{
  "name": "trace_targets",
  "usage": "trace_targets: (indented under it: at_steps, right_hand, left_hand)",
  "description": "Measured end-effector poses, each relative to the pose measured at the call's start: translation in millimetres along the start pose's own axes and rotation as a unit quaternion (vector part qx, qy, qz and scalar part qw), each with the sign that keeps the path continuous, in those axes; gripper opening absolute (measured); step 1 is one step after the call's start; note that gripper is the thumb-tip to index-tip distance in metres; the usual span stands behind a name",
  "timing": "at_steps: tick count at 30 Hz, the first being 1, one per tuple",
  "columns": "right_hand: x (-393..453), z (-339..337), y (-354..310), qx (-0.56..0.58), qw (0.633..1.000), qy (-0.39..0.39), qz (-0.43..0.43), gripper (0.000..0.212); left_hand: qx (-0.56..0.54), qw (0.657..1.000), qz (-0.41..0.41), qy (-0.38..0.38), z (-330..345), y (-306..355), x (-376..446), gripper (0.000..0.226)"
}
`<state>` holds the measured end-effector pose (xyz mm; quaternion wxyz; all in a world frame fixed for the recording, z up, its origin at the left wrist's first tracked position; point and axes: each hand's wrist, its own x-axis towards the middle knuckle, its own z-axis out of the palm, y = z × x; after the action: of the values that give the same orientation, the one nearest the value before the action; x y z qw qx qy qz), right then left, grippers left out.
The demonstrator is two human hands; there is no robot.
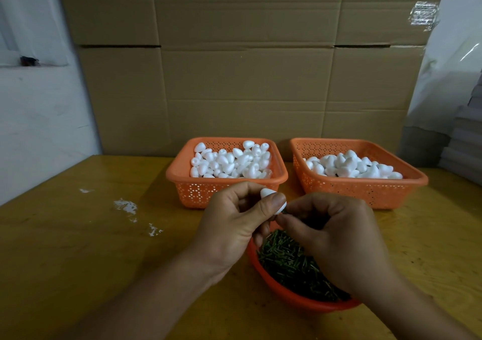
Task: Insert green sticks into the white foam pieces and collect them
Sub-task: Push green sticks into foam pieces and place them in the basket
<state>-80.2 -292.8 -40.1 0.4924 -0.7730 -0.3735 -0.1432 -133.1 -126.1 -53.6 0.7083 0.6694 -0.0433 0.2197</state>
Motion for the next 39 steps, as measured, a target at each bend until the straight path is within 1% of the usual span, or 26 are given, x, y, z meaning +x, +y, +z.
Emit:
trace_targets:
  at_steps: [4, 8, 13, 16, 19, 23, 27, 32, 39]
  right_hand:
    - [0.5, 1.2, 0.5, 0.011, 1.000, 0.004, 0.010, 0.008]
    - [0.9, 0.4, 2.1, 0.017, 1.000, -0.004, 0.012, 0.008]
    - [1.0, 1.2, 3.5, 0.038, 0.999, -0.008, 0.001, 0.007]
    - [-0.3, 1.9, 3.9, 0.060, 0.998, -0.009, -0.013, 0.017]
    - [-1.3, 3.2, 3.7, 0.066, 0.998, -0.008, -0.020, 0.018]
    - [-1.8, 6.3, 3.3, 0.068, 0.997, -0.010, -0.018, 0.018]
    - [-2.7, 7.5, 3.4, 0.080, 0.997, -0.016, -0.018, 0.018]
    - [-2.8, 9.6, 3.9, 0.111, 0.993, -0.020, -0.019, 0.014]
    - [-1.8, 11.4, 4.5, 0.169, 0.985, -0.039, 0.000, 0.006]
  left_hand:
    - [0.015, 1.000, 0.017, 0.006, -1.3, -2.4, 0.6, 0.020]
    - [0.026, 0.999, 0.019, -0.025, -3.0, -2.1, 0.1, 0.026]
    - [0.053, 0.998, 0.033, -0.034, -5.5, -1.8, -0.4, 0.019]
    - [0.098, 0.992, 0.068, -0.045, -7.0, -0.3, -1.1, 0.015]
    - [0.139, 0.983, 0.101, -0.057, -7.6, 1.8, -3.2, 0.011]
    - [0.184, 0.976, 0.107, -0.052, -7.1, 2.0, -4.5, 0.021]
    - [0.203, 0.972, 0.113, -0.042, -5.1, 3.4, -5.3, 0.024]
    - [0.199, 0.973, 0.115, -0.032, -3.3, 2.9, -6.9, 0.026]
    - [0.176, 0.977, 0.113, -0.032, -2.9, 0.0, -6.3, 0.020]
